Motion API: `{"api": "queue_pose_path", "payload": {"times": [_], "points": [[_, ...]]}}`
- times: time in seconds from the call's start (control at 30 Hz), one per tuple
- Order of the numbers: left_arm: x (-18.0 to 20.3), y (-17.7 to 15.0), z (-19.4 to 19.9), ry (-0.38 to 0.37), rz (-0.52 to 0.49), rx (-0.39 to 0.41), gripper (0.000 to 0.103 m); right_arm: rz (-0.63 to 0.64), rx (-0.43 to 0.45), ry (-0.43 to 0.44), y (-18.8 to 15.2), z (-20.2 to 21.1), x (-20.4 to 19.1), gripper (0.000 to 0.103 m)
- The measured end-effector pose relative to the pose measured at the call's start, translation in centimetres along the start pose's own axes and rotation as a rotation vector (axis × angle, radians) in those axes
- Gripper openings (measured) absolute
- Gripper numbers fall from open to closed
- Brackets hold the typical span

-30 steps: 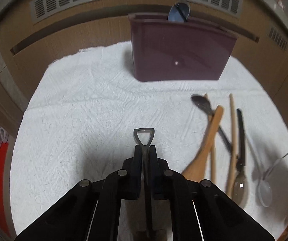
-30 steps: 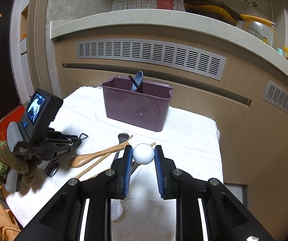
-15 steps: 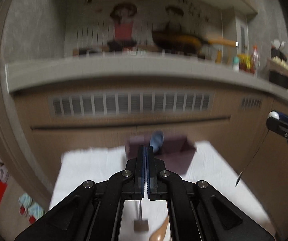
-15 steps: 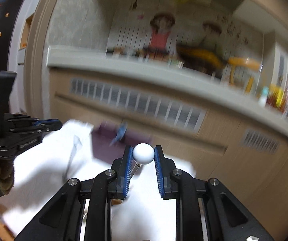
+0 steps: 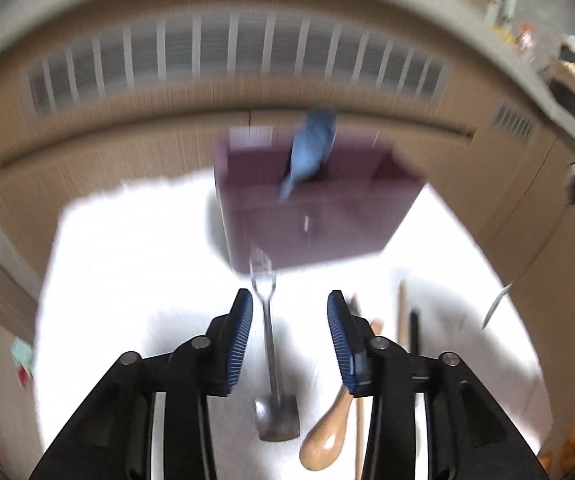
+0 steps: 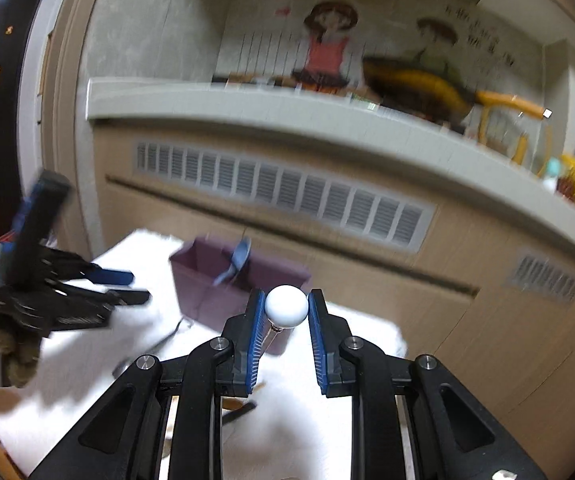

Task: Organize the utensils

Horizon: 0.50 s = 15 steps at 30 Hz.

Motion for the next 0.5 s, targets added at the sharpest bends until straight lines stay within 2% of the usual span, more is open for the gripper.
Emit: {"api": "queue_pose_path", "payload": {"times": [0.07,0.27,0.33,0.37,0.43,0.5], "points": [[-0.4,-1.8,-2.3,0.004,0.012,-0.057,0.042,0.005,-0.026,0.012,-1.5,-0.6,-0.5,0.020],[-0.8,-2.8,-5.9,0.027,0.013,-0.113,0.041,-0.010,-0.087,0.043,-4.5,-2.7,-1.2,0.020],[1.1,-2.8,-5.7,-0.066,0.000,-0.112,0.040,-0.014,-0.095,0.049,-4.9,-3.0,-1.2,0.020],[3.0,-2.9,-5.0,-0.141,-0.054,-0.103,0.040,-0.019,-0.097,0.053,-5.2,-3.2,-1.2,0.020],[5.4,-3.2,-4.1,-0.202,-0.149,-0.095,0.041,-0.024,-0.100,0.057,-5.5,-3.3,-1.1,0.020],[7.3,-3.8,-3.7,-0.225,-0.223,-0.099,0.041,-0.031,-0.108,0.058,-5.7,-3.6,-0.8,0.020]]}}
Point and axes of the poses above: each gripper's, at about its wrist camera, not at the fingertips, and z roughly against the way its jaws point, x to its right, y to its top, the point moved 10 cm from there along -z, roughly the way its jaws point, and after that the axes turned 7 degrees about x, right-handed, at the moved point
